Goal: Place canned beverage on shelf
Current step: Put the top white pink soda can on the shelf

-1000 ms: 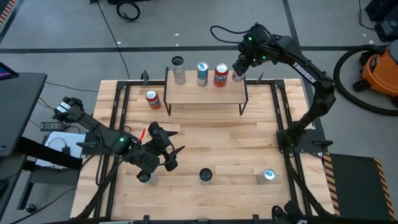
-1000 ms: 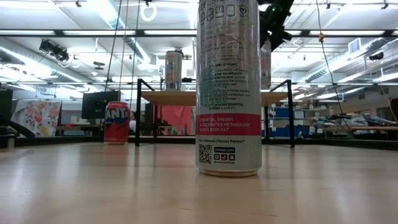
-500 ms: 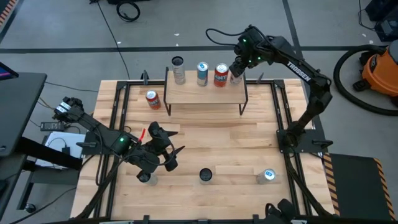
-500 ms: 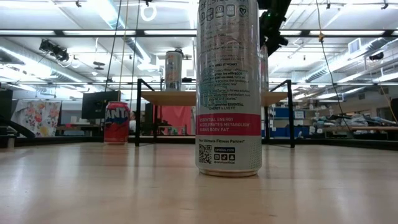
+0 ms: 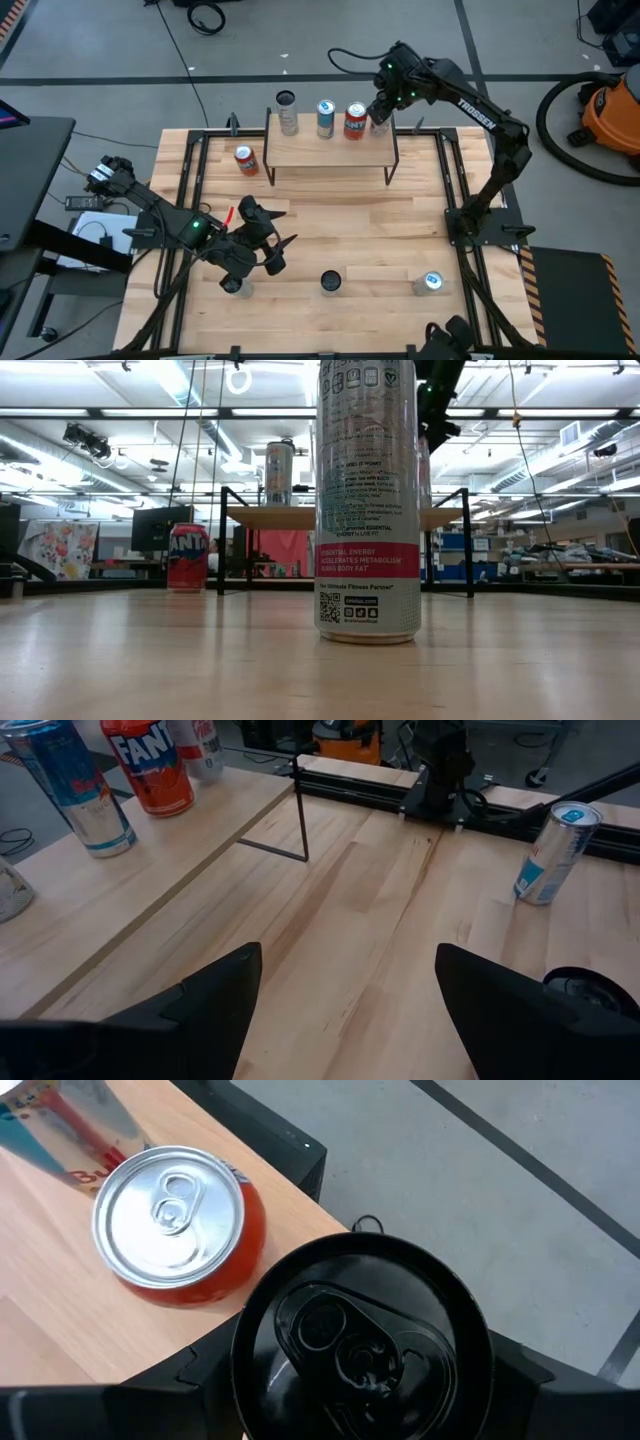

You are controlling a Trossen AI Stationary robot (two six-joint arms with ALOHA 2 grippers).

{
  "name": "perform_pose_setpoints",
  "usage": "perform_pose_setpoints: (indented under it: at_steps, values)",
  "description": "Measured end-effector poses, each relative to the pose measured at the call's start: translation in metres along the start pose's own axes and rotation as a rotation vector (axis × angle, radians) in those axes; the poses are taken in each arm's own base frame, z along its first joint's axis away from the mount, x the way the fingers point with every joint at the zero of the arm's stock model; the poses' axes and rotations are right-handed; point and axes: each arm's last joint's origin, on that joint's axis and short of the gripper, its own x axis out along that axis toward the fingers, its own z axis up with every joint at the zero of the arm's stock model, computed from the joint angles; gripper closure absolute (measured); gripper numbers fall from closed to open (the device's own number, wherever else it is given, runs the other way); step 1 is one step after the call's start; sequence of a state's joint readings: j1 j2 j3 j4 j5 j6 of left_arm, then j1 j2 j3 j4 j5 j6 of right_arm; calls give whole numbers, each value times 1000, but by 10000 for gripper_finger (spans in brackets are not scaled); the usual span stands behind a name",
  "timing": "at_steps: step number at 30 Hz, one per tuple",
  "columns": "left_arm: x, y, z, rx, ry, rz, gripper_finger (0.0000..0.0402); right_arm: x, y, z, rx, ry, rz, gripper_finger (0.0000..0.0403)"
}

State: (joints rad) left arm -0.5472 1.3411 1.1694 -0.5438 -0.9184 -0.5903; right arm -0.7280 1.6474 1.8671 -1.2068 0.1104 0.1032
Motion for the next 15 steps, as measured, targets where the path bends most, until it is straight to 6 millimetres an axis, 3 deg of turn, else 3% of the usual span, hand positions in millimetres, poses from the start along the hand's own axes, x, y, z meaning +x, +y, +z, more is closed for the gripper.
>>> perform_pose_setpoints:
  at_steps: [15]
  values:
    - [0, -1, -1, 8, 29, -36, 91, 1, -3, 0, 10, 2, 11, 138]
